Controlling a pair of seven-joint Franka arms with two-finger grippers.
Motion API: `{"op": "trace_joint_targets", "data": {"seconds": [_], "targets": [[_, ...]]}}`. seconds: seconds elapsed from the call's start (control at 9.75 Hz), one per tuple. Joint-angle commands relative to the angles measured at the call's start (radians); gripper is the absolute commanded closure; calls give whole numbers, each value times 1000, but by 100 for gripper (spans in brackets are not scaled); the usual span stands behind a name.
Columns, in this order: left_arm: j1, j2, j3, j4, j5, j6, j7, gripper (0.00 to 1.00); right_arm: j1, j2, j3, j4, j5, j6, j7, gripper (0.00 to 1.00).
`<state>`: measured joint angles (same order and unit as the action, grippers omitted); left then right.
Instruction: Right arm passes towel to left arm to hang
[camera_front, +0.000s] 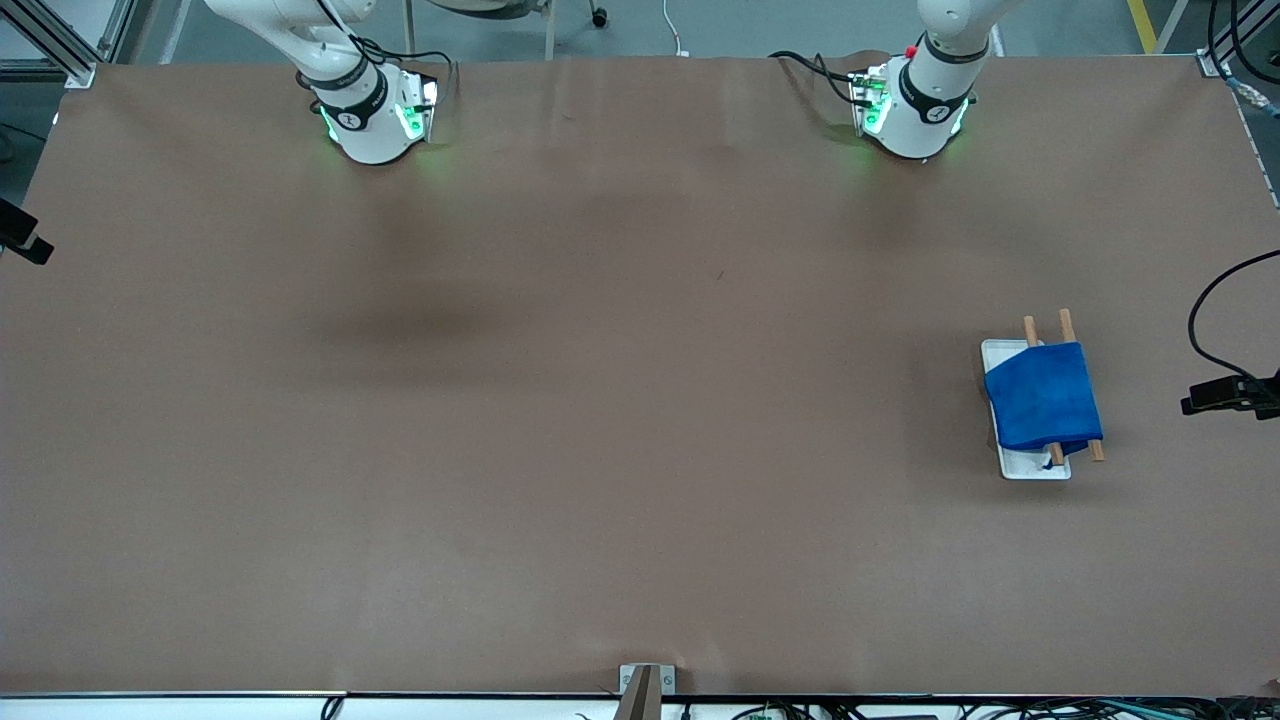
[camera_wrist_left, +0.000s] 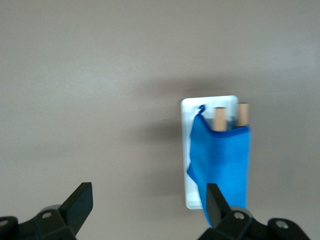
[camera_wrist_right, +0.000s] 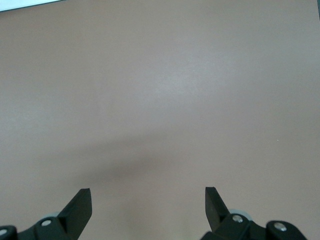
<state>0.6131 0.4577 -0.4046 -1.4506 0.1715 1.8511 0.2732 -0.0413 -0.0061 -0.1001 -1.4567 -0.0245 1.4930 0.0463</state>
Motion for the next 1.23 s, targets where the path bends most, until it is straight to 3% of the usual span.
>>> {"op": "trace_joint_targets", "data": {"seconds": [0.0,0.31,0.62,0.82,0.92,1.13], "targets": [[1,-63,-64,1,-15,-61,-107,0,-2,-15,3,-8,-9,-2,-3,0],[2,-169,-193,3,-30,-176,-337,0,0,-15,3,-8,-9,-3,-5,0],[2,-252,-267,18,-27,-294,-365,0,1,-15,3,-5,-18,-2,-8,0],[-1,-279,-293,81,-46,-371,-342,0,3,-14,5,10,-18,-2,-5,0],[-44,-321,-281,75,-58,-372,-351,0,0,-15,5,9,-18,-5,-3,0],[-270,-391,-49,44,-66,-400,-341,0,-3,-15,7,10,-18,-3,3,0]]}}
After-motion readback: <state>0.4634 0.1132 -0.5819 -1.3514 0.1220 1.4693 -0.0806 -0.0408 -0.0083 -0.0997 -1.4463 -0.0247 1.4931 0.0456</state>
